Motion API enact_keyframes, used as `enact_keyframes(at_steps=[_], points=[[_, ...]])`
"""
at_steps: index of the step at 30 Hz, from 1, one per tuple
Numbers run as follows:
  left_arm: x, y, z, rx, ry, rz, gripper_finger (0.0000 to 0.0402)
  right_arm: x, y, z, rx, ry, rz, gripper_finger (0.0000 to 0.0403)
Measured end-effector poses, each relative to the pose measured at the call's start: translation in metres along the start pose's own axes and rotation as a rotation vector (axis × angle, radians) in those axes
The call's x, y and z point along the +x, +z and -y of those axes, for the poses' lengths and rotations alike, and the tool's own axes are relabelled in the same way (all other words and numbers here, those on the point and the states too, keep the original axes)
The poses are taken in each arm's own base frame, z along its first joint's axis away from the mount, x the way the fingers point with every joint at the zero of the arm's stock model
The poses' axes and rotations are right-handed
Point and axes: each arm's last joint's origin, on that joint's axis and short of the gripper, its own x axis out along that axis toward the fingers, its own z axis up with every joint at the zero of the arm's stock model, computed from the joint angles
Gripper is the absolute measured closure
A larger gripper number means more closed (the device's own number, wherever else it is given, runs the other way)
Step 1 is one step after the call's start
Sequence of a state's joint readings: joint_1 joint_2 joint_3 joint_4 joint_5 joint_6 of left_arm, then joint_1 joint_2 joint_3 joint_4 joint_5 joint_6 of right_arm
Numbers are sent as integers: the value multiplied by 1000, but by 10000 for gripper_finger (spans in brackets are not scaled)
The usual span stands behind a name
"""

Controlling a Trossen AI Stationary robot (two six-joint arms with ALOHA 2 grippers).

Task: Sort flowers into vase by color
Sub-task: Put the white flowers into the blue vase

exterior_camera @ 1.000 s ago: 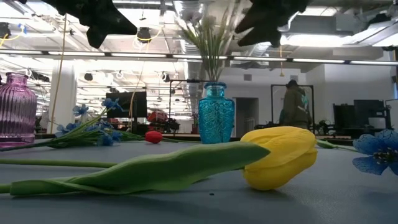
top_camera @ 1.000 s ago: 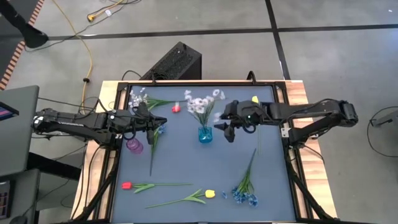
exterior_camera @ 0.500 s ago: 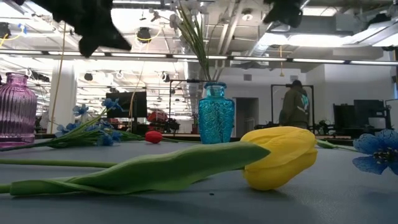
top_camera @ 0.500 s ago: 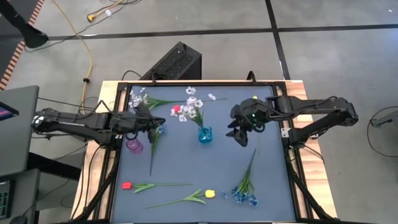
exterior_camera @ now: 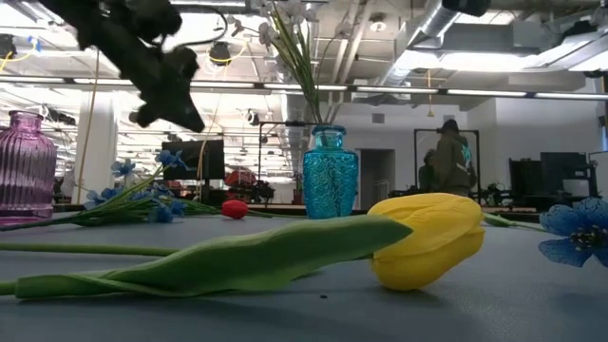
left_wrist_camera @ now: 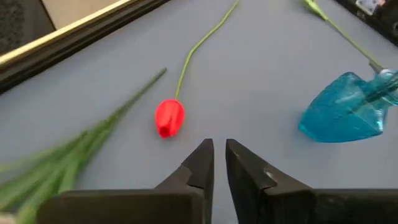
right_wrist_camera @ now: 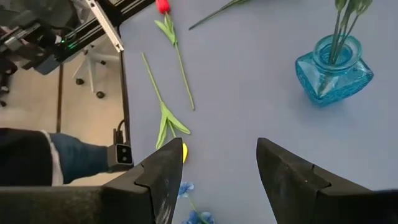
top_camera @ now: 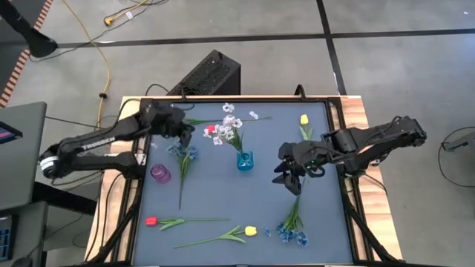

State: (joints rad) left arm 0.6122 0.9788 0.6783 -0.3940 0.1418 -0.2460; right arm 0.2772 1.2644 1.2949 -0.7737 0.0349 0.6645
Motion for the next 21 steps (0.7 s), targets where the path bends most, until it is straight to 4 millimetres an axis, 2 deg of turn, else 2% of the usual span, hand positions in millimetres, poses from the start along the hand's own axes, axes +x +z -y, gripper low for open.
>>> enact_keyframes(at_steps=[5,12,17,21], points=[[21,25,-22,95,43,-118,316,0,-4,-5,13,-12,10,173],[59,53,-33,345,109,-372,226,-1,-9,-10,2,-44,36,173],[90,55,-46,466,153,-518,177,-1,-10,-11,-1,-43,35,173],[109,46,-57,518,179,-612,163,-1,-11,-12,-2,-42,32,173]])
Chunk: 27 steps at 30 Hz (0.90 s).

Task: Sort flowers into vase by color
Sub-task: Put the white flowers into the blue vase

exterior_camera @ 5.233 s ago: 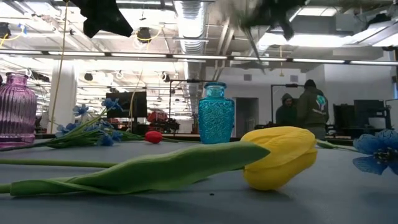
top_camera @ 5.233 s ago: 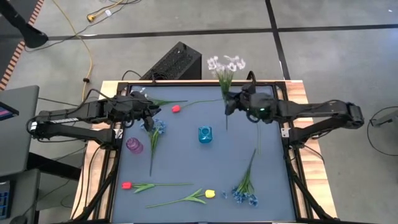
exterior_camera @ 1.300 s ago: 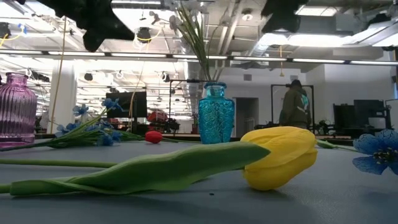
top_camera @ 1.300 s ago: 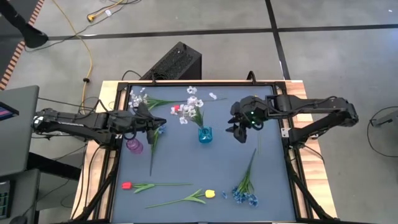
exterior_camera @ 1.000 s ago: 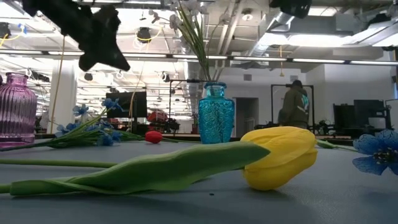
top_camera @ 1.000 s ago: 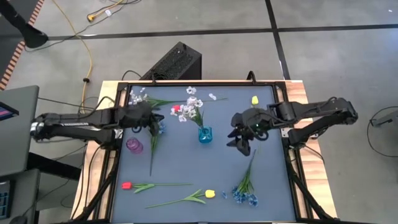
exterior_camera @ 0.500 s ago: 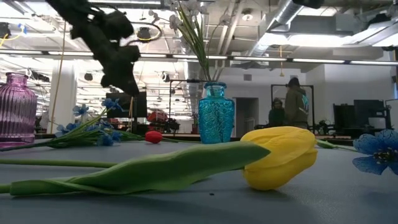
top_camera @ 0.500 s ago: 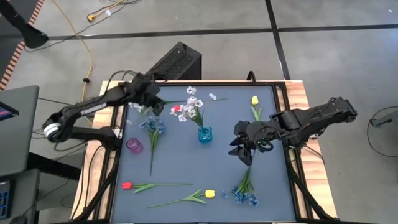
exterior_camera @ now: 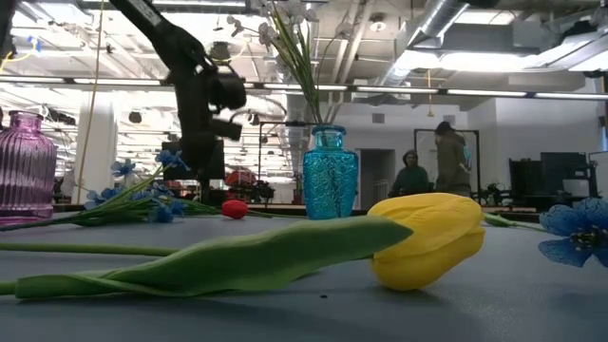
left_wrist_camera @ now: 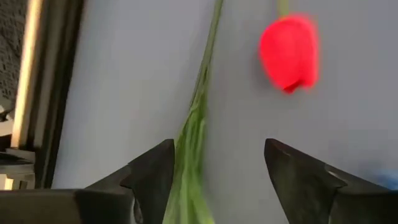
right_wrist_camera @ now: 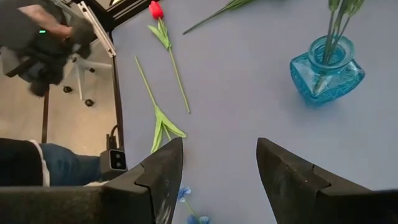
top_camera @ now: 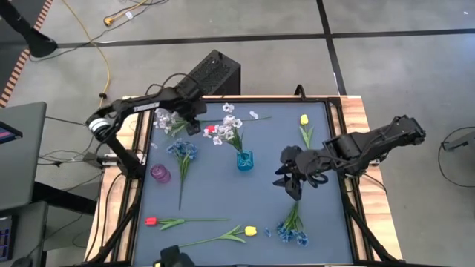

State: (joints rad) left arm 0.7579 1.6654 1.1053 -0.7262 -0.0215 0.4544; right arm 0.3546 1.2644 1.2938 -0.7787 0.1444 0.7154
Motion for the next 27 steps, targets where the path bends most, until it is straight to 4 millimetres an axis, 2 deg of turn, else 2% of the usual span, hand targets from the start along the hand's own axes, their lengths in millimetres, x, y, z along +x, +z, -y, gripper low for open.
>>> enact_keyframes(at_steps=[7,16,22,27], points=[[30,-8,-15,44,51,-132,161,0,0,0,-4,-1,1,173],[44,-16,-24,72,49,-194,186,0,0,0,-6,-1,0,173],[53,-19,-22,91,11,-264,229,0,0,0,7,1,1,173],[47,-19,-18,35,24,-254,310,0,-1,-1,12,5,-1,173]])
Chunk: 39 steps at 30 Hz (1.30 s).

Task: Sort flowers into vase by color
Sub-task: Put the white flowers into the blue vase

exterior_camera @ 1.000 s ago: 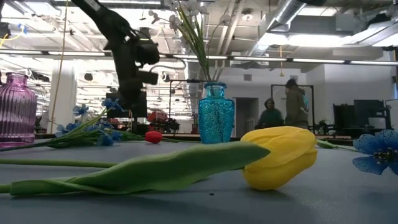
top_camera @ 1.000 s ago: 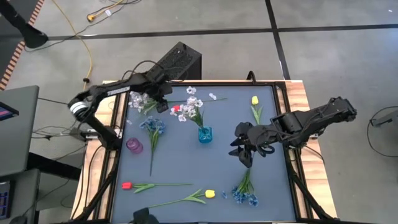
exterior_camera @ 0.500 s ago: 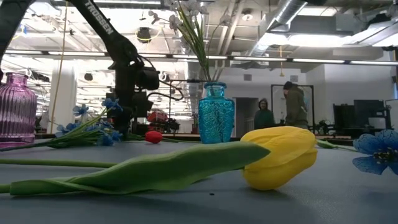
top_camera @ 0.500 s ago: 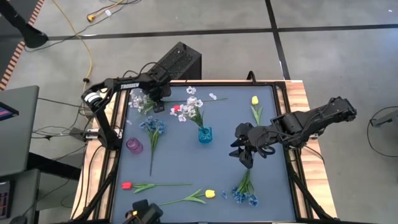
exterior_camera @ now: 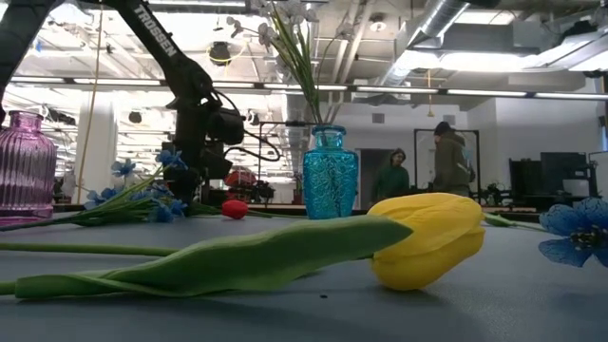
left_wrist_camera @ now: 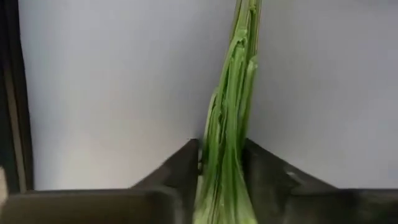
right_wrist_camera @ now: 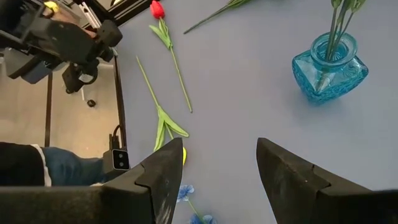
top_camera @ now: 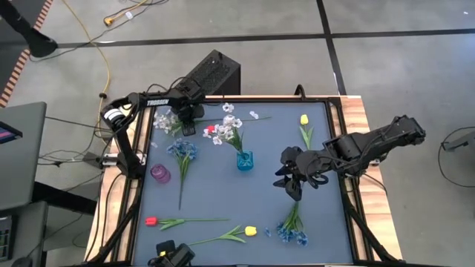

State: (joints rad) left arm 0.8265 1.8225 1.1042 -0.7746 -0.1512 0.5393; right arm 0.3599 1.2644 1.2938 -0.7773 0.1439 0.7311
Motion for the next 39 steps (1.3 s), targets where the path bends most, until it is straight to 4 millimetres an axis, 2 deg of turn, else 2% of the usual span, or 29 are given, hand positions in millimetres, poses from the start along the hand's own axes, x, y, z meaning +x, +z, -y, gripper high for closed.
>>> enact_keyframes(at_steps=[3,5,8,12,15,19,22,26,32,36,39], points=[[-12,-4,1,-58,22,16,371,0,0,0,-5,2,2,173],[-26,-5,-1,-90,60,61,391,0,0,0,-5,2,3,173],[-50,-13,-2,-117,110,112,385,0,1,0,-2,10,4,173],[-92,-29,0,-170,178,244,378,0,3,-1,-12,25,17,173],[-127,-45,5,-228,192,382,382,0,11,-7,-47,88,94,173],[-167,-70,16,-346,134,595,389,-4,24,-17,-213,180,253,173],[-191,-89,25,-456,94,732,390,-8,33,-23,-418,201,380,173],[-218,-113,38,-564,-38,917,391,-15,43,-30,-698,168,555,173],[-242,-139,59,-671,-413,1069,391,-25,62,-34,-955,-6,822,173],[-253,-151,75,-633,-644,1090,391,-16,70,-36,-1086,-93,889,173],[-260,-160,86,-595,-733,1103,391,-4,74,-39,-1187,-157,938,173]])
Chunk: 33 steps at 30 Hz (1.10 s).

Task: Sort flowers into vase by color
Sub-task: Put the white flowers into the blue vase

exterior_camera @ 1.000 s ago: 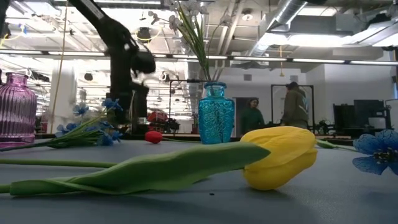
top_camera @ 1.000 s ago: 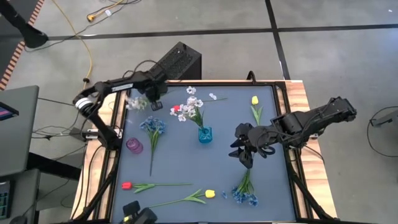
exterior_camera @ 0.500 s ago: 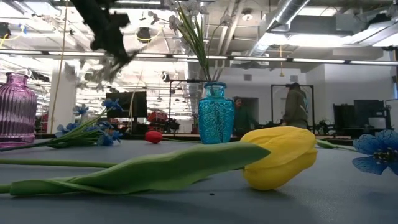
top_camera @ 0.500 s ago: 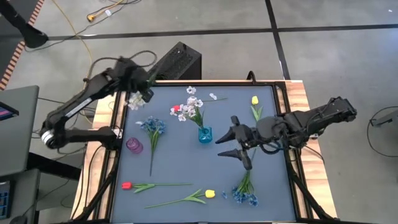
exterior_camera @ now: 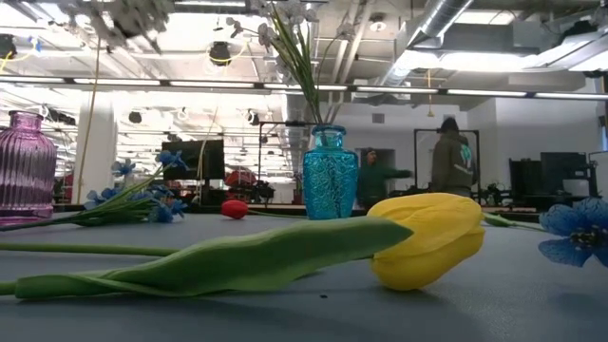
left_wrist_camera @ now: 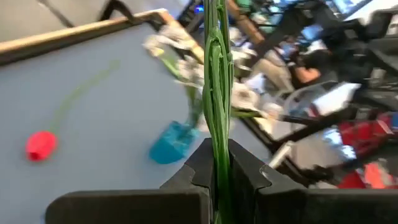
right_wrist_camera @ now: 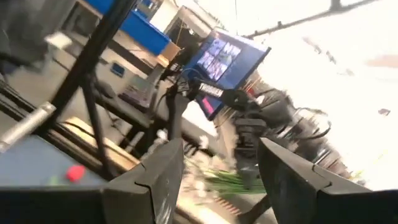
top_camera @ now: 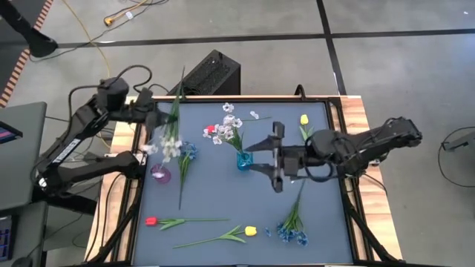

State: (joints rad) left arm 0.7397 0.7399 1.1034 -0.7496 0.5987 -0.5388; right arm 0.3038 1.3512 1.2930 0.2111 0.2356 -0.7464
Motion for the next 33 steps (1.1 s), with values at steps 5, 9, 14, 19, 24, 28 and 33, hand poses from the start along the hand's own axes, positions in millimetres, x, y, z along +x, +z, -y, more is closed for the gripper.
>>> enact_keyframes(at_steps=[5,9,14,19,24,28,33], points=[[-10,-8,16,-18,-69,31,391,24,-2,-5,-211,-41,18,173],[-15,-12,30,-36,-162,41,391,47,-11,-11,-339,-40,-65,173],[-12,-17,45,-60,-257,6,391,71,-17,-23,-590,-68,-196,173],[13,-22,59,-47,-283,-65,391,89,-27,-33,-780,-87,-336,173],[51,-33,79,-14,-353,-174,391,100,-34,-43,-934,-88,-419,173],[70,-42,88,3,-369,-230,391,104,-31,-55,-1030,-106,-428,173],[85,-50,90,7,-333,-274,391,101,-21,-64,-1075,-101,-403,173]])
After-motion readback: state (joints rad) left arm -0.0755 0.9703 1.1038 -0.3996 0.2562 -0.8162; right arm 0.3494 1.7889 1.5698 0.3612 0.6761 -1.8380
